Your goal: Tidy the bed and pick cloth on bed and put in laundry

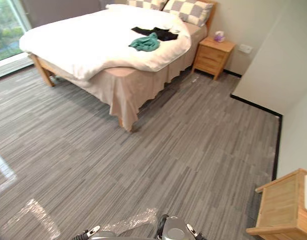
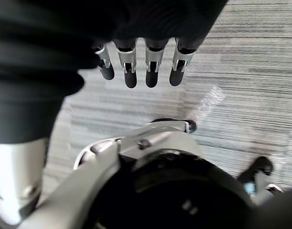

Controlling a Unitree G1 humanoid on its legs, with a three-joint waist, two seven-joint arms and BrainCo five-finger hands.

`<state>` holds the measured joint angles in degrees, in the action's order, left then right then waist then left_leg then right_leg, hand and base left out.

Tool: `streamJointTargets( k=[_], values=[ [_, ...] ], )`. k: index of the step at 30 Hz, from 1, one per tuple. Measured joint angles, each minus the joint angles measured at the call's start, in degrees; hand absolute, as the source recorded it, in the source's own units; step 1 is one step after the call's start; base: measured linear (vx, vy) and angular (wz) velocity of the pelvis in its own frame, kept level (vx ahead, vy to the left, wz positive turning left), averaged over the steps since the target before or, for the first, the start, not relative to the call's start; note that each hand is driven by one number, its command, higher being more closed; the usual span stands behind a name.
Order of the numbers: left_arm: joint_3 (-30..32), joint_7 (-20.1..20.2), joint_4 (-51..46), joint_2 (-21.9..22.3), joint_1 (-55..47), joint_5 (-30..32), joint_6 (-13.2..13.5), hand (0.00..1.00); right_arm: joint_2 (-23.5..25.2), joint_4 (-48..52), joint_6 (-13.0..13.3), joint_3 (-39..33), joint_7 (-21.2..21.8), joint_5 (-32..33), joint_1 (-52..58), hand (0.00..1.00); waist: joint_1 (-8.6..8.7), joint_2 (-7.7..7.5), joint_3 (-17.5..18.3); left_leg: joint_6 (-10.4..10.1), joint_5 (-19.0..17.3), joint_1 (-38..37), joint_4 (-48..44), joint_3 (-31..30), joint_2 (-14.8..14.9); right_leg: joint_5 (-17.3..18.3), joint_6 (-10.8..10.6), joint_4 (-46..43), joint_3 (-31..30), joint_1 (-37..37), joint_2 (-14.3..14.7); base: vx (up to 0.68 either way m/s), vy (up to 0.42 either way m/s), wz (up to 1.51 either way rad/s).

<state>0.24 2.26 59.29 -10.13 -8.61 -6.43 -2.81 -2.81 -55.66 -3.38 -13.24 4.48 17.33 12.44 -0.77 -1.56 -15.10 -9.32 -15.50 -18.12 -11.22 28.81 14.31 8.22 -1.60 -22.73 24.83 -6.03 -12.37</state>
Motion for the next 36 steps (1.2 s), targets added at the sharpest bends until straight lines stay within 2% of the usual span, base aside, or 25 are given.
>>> streamJointTargets(
  k=[1, 2, 4, 5, 7, 8, 9, 10, 11, 13, 16, 17, 18, 19, 20, 22, 24, 27, 28, 30, 31, 32, 33, 34, 36],
  values=[
    [0.0, 0.0, 0.3, 0.1, 0.4, 0.4, 0.0, 0.0, -0.2, -0.2, -0.1, -0.5, 0.4, -0.1, -0.1, 0.0, 0.22, 0.43, 0.1, -0.6, -0.3, -0.4, -0.1, 0.8, 1.5, -1.7, 2.1, -1.4, 1.0, -1.0, 0.6, 0.41, -0.275, -0.39],
    [-0.1, 0.1, 0.5, 0.5, 0.9, 0.4, 0.0, 0.0, -0.6, -0.5, -0.2, -1.0, 0.7, -0.4, -0.3, 0.0, 1.23, 0.93, 0.8, 0.4, 0.2, -0.6, 0.9, 0.7, 3.1, 1.6, 2.8, -3.9, 1.5, -2.0, 2.0, 0.35, -0.224, -0.23],
    [-0.1, 0.3, 0.6, 0.5, 0.8, 0.4, 0.4, 0.0, -0.8, -1.5, -0.6, -2.3, 0.9, -2.0, -0.3, 0.0, 1.72, 1.84, 1.7, 1.5, 2.5, -0.6, -0.3, -0.1, 4.1, 6.1, 4.5, -7.5, 2.0, -3.4, 2.5, 0.35, -0.206, -0.07],
    [-0.1, 0.3, 0.6, 1.0, 0.8, 0.4, 0.8, 0.0, -1.3, -2.6, -0.9, -2.5, 0.8, -2.7, -0.9, 0.0, 1.93, 2.16, 2.3, 2.1, 4.1, 0.7, -3.3, -1.6, 5.0, 6.9, 5.4, -7.9, 2.3, -3.2, 2.9, 0.44, -0.274, -0.2],
    [-0.1, 0.1, 0.5, 1.9, 1.0, 0.3, 1.8, 0.0, -2.6, -2.9, -1.2, -2.4, 0.8, -4.9, -1.1, 0.0, 2.34, 3.92, 3.8, 5.1, 7.0, 5.4, -12.7, -5.5, 7.8, 7.9, 6.2, -5.3, 2.8, -1.3, 4.9, 0.45, -0.264, -0.09],
    [0.0, 0.0, 0.4, 1.9, 1.4, -0.4, 2.9, 0.0, -3.7, -3.6, -1.1, -1.6, 1.0, -7.1, -1.9, 0.0, 2.9, 4.84, 3.8, 6.3, 10.1, 9.7, -21.7, -9.4, 9.9, 8.1, 6.2, -1.7, 2.5, 2.0, 6.9, 0.51, -0.231, -0.04],
    [0.0, 0.7, -0.2, 2.0, 1.5, -2.2, 4.3, 0.0, -4.6, -4.6, -1.1, -0.5, 1.3, -9.3, -3.1, 0.0, 2.93, 5.06, 3.8, 4.7, 7.9, 14.4, -33.2, -14.2, 9.6, 7.8, 6.1, 1.9, 1.7, 5.3, 8.2, 0.49, -0.209, -0.2],
    [0.0, 1.4, -1.1, 2.2, 1.7, -3.2, 4.8, 0.0, -5.1, -5.5, -1.1, 0.8, 1.6, -10.8, -4.1, 0.0, 2.71, 5.15, 3.8, 4.1, 5.9, 17.2, -40.0, -16.6, 8.1, 7.7, 6.1, 4.4, 0.8, 8.3, 8.8, 0.32, -0.104, -0.31],
    [-0.1, 2.2, -1.6, 2.4, 1.7, -3.9, 5.0, 0.0, -5.4, -6.1, -1.1, 1.4, 1.8, -11.5, -4.8, 0.0, 2.58, 5.16, 3.8, 3.9, 4.6, 18.6, -43.3, -17.4, 6.8, 7.5, 6.3, 6.0, 0.1, 10.2, 9.2, 0.33, -0.073, -0.57],
    [-0.1, 5.9, -2.3, 2.5, 1.7, -8.7, 5.8, 0.0, -6.7, -7.9, -1.2, 3.9, 2.6, -12.5, -7.1, 0.0, 0.4, 5.06, 3.7, 4.9, 0.3, 24.0, -46.8, -17.4, 1.3, 6.4, 5.7, 11.1, -3.6, 16.6, 9.5, 0.41, -0.031, -0.9],
    [0.3, 9.9, -2.4, 2.3, 1.8, -13.1, 6.0, 0.0, -6.6, -7.7, -1.1, 3.9, 2.9, -12.5, -8.8, 0.0, -0.79, 4.84, 2.4, 6.5, -1.5, 30.2, -38.2, -14.3, -4.0, 6.2, 5.1, 13.9, -6.7, 21.8, 8.3, 0.48, 0.109, -0.93],
    [0.2, 10.9, -2.4, 2.4, 1.8, -13.3, 6.4, 0.0, -6.6, -6.8, -1.1, 4.0, 3.2, -12.5, -8.8, 0.0, -1.41, 4.91, 1.9, 6.7, 0.5, 31.5, -29.4, -12.6, -5.8, 7.0, 3.2, 14.3, -7.4, 23.6, 7.1, 0.35, 0.143, -0.77],
    [0.2, 11.2, -2.5, 2.7, 1.5, -13.3, 6.7, 0.0, -6.8, -6.0, -1.1, 4.4, 3.5, -12.5, -8.6, 0.0, -1.73, 5.25, 1.8, 6.7, 3.8, 31.6, -22.6, -11.9, -6.6, 7.9, 1.7, 14.7, -8.0, 24.5, 7.0, 0.45, 0.202, -0.77],
    [-0.2, 11.2, -2.4, 4.0, 0.5, -13.2, 7.4, 0.0, -8.1, -4.4, -1.1, 4.6, 4.2, -12.5, -7.7, 0.0, -1.67, 7.86, 1.6, 10.0, 16.3, 31.4, -9.3, -12.1, -6.6, 9.8, -1.3, 15.0, -9.1, 26.3, 8.8, 0.46, 0.246, -0.36],
    [0.6, 11.4, -2.1, 2.8, 1.2, -13.4, 7.8, 0.0, -7.7, -4.7, -1.2, 4.8, 4.0, -12.5, -8.1, 0.0, -1.55, 6.53, 0.9, 13.4, 16.4, 29.6, -9.1, -10.6, -7.7, 10.8, -2.0, 14.7, -9.9, 27.6, 7.1, 0.47, 0.271, -0.1],
    [0.5, 11.0, -2.3, 1.3, 1.5, -13.2, 8.4, 0.0, -5.4, -4.5, -0.2, 5.4, 4.7, -13.2, -7.7, 0.0, -1.77, 2.98, 2.1, 12.8, 16.4, 28.6, -3.2, -9.3, -12.3, 8.0, -1.5, 18.4, -9.1, 27.0, 5.1, 0.32, 0.186, 0.07],
    [0.2, 10.2, -1.7, 1.3, 2.0, -15.0, 8.0, 0.0, -4.9, -4.7, 0.4, 5.5, 4.7, -13.8, -8.1, 0.0, -1.99, 2.67, 1.7, 13.6, 14.6, 28.2, -3.8, -8.6, -13.7, 5.7, -3.5, 20.0, -9.1, 28.3, 3.5, 0.25, 0.142, 0.03],
    [-0.1, 9.6, -1.5, 1.7, 0.9, -19.1, 8.1, 0.0, -4.6, -5.1, 0.5, 5.5, 3.8, -15.6, -8.0, 0.0, -2.22, 2.05, 2.6, 14.9, 11.1, 25.6, -2.9, -7.7, -15.4, 3.5, -4.4, 16.8, -9.8, 28.6, 1.6, 0.24, 0.148, -0.05],
    [-0.2, 8.8, -1.4, 1.9, 0.3, -18.7, 8.0, 0.0, -4.8, -4.9, 0.5, 5.3, 3.4, -16.0, -7.7, 0.0, -1.84, 2.23, 3.7, 15.2, 10.0, 24.6, -2.2, -7.6, -16.0, 3.5, -4.4, 9.6, -9.9, 25.6, 0.4, 0.28, 0.168, 0.17],
    [-1.6, 8.3, -1.2, 1.3, 0.2, -18.7, 8.0, 0.0, -4.5, -4.9, 0.7, 4.3, 2.0, -16.5, -6.4, 0.0, -1.86, 1.5, 5.0, 15.2, 9.7, 20.8, 1.1, -8.4, -17.7, 1.7, -6.5, -6.7, -10.2, 19.7, -3.0, 0.27, 0.138, 0.35],
    [-2.8, 8.2, -1.2, 0.4, 0.2, -18.7, 8.0, 0.0, -4.2, -4.9, 1.3, 4.1, 1.4, -16.5, -5.7, 0.0, -1.85, 1.11, 5.3, 15.2, 9.7, 17.7, 3.1, -10.1, -19.4, -2.2, -6.6, -17.5, -11.3, 15.6, -5.4, 0.31, 0.122, 0.57],
    [-3.1, 7.9, -1.1, -0.2, 0.1, -18.7, 7.9, 0.0, -3.8, -4.9, 1.8, 3.7, 1.0, -16.5, -5.2, 0.0, -1.4, 0.73, 5.2, 15.6, 9.4, 15.2, 4.5, -12.2, -20.5, -2.0, -6.6, -26.9, -11.6, 11.9, -6.6, 0.32, 0.1, 0.64],
    [-3.3, 7.5, -1.1, -0.4, 0.0, -18.7, 7.8, 0.0, -3.7, -4.8, 2.0, 3.6, 0.8, -16.5, -5.0, 0.0, -1.25, 0.31, 5.4, 15.6, 9.3, 13.9, 5.0, -13.0, -20.6, -0.2, -6.5, -30.1, -11.2, 10.3, -6.7, 0.31, 0.055, 0.73],
    [-4.8, 7.0, -1.2, -0.9, 0.4, -18.7, 7.4, 0.0, -3.6, -4.6, 2.4, 3.6, 0.5, -16.4, -4.8, 0.0, -0.91, 0.55, 5.3, 15.7, 9.1, 11.6, 6.0, -15.4, -20.6, 3.6, -6.3, -33.1, -9.4, 7.6, -6.2, 0.26, 0.023, 0.62],
    [-5.9, 6.3, -1.2, -1.2, 1.0, -18.8, 6.5, 0.0, -3.4, -4.5, 3.3, 3.7, 0.2, -15.5, -4.7, 0.0, 0.19, 0.64, 5.2, 15.6, 8.9, 8.7, 8.1, -19.3, -20.4, 7.7, -5.3, -31.1, -7.9, 3.2, -3.8, 0.32, -0.019, 0.98]
  ],
)
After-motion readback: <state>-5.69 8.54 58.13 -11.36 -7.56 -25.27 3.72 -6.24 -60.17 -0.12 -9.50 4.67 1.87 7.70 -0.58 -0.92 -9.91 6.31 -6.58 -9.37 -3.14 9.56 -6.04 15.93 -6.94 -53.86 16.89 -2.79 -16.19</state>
